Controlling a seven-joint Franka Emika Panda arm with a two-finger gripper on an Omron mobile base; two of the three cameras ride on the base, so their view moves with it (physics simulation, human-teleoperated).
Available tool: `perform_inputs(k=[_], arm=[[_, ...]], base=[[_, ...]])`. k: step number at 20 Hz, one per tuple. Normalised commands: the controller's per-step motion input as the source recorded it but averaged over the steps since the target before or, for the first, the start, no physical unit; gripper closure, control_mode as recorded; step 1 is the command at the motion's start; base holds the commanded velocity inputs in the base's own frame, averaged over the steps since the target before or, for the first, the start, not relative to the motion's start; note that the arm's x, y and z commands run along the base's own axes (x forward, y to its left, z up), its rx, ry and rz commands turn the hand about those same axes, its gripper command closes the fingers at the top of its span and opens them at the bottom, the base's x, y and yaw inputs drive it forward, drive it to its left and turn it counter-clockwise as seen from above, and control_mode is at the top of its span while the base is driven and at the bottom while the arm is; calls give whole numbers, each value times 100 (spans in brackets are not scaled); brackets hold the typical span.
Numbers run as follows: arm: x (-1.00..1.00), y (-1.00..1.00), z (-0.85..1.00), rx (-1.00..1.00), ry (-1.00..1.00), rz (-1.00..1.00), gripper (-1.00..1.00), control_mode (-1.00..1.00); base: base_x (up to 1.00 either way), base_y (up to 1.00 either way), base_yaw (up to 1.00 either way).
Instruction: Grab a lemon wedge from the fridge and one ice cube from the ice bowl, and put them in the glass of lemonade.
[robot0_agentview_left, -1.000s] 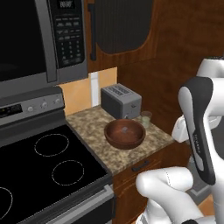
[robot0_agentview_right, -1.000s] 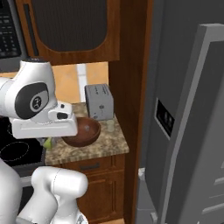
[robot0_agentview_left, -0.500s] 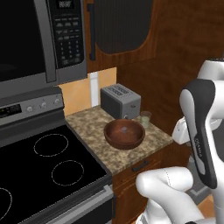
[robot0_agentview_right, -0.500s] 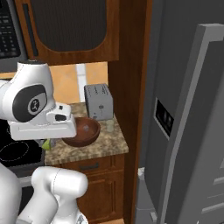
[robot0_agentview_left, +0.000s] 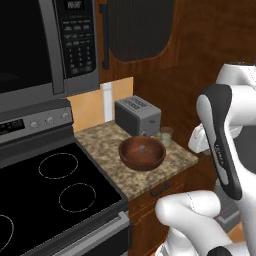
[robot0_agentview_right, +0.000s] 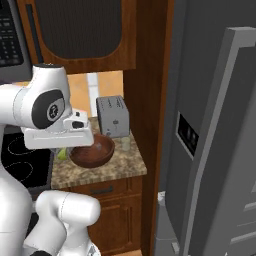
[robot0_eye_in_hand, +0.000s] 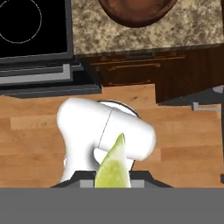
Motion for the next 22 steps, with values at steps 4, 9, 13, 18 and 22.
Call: perform_inputs(k=[4, 9, 13, 18, 22], arm=[[89, -14, -11, 0, -9, 3, 100, -100], [92, -10, -8, -10, -7, 1, 100, -100], [59, 0, -24, -5, -3, 0, 100, -100], [35, -6, -53, 0, -10, 0, 100, -100], [60, -11, -19, 0, -8, 0, 100, -100]], base=[[0, 0, 0], [0, 0, 0], [0, 0, 0], [0, 0, 0], [0, 0, 0]])
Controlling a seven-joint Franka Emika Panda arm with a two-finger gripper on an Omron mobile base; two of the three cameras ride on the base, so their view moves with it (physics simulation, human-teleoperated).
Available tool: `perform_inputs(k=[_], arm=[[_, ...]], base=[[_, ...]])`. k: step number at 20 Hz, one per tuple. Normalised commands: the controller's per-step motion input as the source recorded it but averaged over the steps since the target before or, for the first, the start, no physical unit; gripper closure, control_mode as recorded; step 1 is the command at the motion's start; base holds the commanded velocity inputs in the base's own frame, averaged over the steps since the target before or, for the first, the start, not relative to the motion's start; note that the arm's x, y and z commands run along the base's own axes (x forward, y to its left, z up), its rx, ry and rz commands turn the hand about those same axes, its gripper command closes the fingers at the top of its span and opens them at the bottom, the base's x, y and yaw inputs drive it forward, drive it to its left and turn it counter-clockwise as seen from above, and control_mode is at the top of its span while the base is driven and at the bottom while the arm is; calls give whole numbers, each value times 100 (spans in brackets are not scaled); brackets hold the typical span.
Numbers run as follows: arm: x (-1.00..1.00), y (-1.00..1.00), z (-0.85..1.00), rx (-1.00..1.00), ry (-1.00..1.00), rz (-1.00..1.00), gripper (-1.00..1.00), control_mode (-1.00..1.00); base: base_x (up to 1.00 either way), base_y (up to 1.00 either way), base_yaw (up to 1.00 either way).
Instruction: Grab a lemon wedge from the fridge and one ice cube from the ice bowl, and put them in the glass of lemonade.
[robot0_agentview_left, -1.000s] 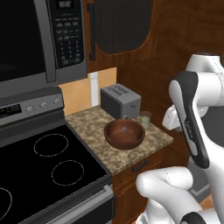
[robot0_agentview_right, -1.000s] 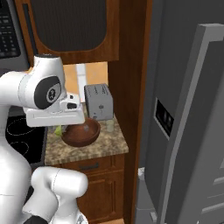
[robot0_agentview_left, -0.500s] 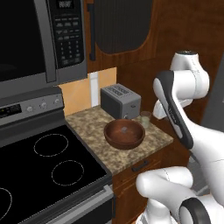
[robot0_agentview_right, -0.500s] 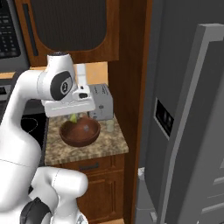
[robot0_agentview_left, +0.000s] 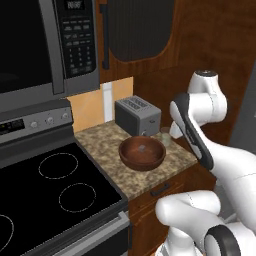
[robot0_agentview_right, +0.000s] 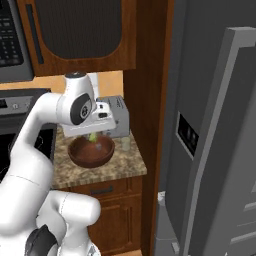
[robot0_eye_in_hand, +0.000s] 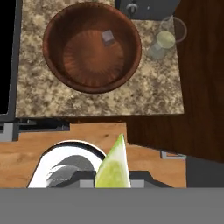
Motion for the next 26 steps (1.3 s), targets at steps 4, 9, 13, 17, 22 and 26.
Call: perform_inputs(k=[4, 9, 13, 17, 22, 26], arm=[[100, -1, -5, 0, 0, 0, 100, -100], [96, -4, -15, 0, 0, 0, 100, -100], [64, -25, -18, 0, 0, -3, 100, -100], [52, -12, -13, 0, -1, -7, 100, -100], [22, -5, -16, 0, 0, -2, 100, -100], [0, -1, -38, 0, 0, 0, 100, -100]], base=[[0, 0, 0], [0, 0, 0], [0, 0, 0], [0, 0, 0], [0, 0, 0], [0, 0, 0]])
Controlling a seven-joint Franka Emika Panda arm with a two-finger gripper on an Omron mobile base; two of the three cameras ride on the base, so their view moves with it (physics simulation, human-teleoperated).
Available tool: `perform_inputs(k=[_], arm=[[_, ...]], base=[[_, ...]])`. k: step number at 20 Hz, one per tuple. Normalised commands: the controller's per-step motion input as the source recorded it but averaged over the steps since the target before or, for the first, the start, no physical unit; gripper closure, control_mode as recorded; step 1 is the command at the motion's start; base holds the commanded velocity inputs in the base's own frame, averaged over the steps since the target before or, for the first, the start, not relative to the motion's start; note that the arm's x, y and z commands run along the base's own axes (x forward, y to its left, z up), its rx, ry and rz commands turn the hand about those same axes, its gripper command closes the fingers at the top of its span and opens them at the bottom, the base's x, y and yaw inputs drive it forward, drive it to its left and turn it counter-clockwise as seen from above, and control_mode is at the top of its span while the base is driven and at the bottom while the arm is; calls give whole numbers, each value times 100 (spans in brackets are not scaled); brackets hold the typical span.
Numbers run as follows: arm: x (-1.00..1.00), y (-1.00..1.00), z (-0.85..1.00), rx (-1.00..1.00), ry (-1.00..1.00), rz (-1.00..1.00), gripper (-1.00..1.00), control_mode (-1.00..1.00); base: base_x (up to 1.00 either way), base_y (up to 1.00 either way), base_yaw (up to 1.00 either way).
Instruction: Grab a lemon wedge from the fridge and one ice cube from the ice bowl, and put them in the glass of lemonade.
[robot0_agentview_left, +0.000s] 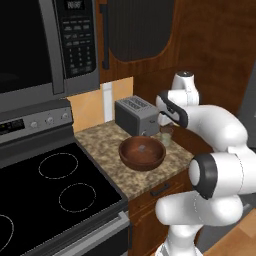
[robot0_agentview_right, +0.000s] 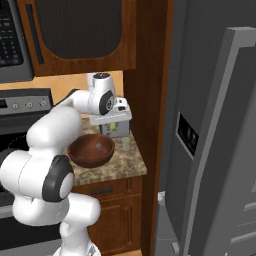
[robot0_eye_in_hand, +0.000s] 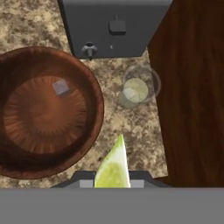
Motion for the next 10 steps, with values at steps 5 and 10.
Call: perform_inputs(k=[5, 10], arm=[[0, 0, -28, 0, 0, 0, 100, -100], [8, 0, -13, 0, 0, 0, 100, -100]], base=[[0, 0, 0], [0, 0, 0]])
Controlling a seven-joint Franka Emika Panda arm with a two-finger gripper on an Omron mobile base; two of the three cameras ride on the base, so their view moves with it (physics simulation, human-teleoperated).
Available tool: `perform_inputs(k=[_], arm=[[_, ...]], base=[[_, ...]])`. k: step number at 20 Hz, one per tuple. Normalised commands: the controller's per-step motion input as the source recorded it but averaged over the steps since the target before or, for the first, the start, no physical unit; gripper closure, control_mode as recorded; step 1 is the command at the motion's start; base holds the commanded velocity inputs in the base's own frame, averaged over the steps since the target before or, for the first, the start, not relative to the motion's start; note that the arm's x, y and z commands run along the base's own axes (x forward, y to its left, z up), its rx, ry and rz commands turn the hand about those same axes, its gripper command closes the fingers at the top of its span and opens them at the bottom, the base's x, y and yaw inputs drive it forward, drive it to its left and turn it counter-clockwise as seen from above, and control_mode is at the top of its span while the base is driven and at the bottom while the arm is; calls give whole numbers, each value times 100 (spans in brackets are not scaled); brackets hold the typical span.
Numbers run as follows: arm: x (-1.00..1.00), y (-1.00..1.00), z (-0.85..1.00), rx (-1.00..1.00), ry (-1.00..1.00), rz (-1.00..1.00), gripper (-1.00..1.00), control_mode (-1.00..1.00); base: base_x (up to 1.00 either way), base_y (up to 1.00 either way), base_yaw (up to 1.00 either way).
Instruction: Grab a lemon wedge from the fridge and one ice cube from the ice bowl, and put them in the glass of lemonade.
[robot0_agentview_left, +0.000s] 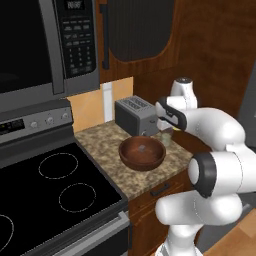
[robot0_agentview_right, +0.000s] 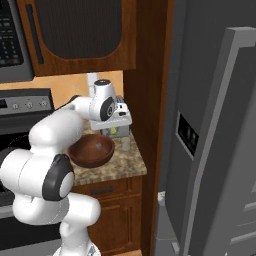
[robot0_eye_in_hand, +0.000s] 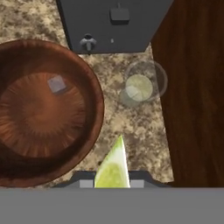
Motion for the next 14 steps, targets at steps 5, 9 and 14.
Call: perform_inputs(k=[5, 9, 14], arm=[[39, -4, 0, 0, 0, -1, 100, -100], [72, -5, 0, 0, 0, -18, 100, -100], [31, 0, -1, 3, 0, -26, 100, -100]], base=[[0, 0, 0], [0, 0, 0], [0, 0, 0]])
